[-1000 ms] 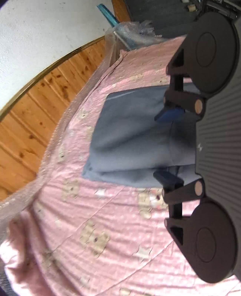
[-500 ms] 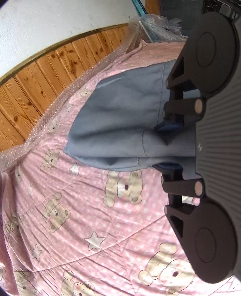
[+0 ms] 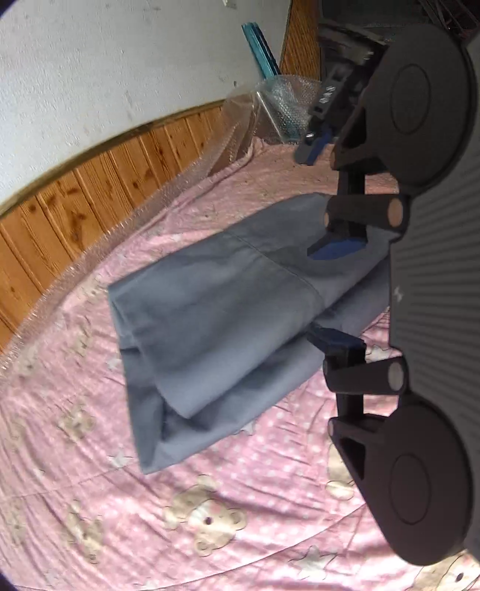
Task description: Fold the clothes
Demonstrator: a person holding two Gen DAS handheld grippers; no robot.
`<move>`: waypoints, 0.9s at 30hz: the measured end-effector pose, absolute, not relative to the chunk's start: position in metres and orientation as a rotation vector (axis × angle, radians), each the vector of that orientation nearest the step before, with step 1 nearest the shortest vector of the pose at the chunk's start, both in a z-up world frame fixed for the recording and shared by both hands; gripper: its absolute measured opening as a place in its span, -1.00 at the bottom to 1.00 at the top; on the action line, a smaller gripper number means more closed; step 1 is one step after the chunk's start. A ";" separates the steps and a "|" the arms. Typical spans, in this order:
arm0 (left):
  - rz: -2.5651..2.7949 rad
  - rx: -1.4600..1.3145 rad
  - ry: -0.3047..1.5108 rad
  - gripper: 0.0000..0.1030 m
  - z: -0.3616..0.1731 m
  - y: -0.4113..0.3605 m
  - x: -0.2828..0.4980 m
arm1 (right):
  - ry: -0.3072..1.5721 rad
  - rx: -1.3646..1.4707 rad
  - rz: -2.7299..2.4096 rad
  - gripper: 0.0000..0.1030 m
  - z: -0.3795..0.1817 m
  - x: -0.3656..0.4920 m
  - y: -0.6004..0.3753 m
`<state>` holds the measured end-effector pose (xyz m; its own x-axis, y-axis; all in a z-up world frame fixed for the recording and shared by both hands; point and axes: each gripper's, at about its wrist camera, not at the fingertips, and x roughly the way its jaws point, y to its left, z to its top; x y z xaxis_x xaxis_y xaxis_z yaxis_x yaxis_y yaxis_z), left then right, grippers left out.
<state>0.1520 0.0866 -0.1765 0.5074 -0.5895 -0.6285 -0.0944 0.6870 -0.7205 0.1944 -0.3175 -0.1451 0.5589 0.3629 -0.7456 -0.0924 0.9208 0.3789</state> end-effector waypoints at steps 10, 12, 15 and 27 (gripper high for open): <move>-0.392 -0.698 1.023 0.19 -0.202 0.110 0.230 | 0.880 1.016 0.214 0.53 -0.217 0.068 -0.264; -0.406 -0.714 1.030 0.14 -0.210 0.114 0.235 | 0.868 1.048 0.189 0.53 -0.224 0.071 -0.255; -0.425 -0.690 1.053 -0.80 -0.220 0.117 0.241 | 0.856 1.084 0.143 0.07 -0.234 0.079 -0.242; -0.391 -0.751 1.058 0.02 -0.231 0.197 0.234 | 0.761 0.766 -0.090 0.03 -0.205 0.035 -0.228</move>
<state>0.2344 0.1966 -0.2310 0.4552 -0.6221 -0.6370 -0.0582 0.6931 -0.7185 0.0345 -0.2277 -0.2052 0.7342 0.1907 -0.6516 0.3370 0.7308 0.5936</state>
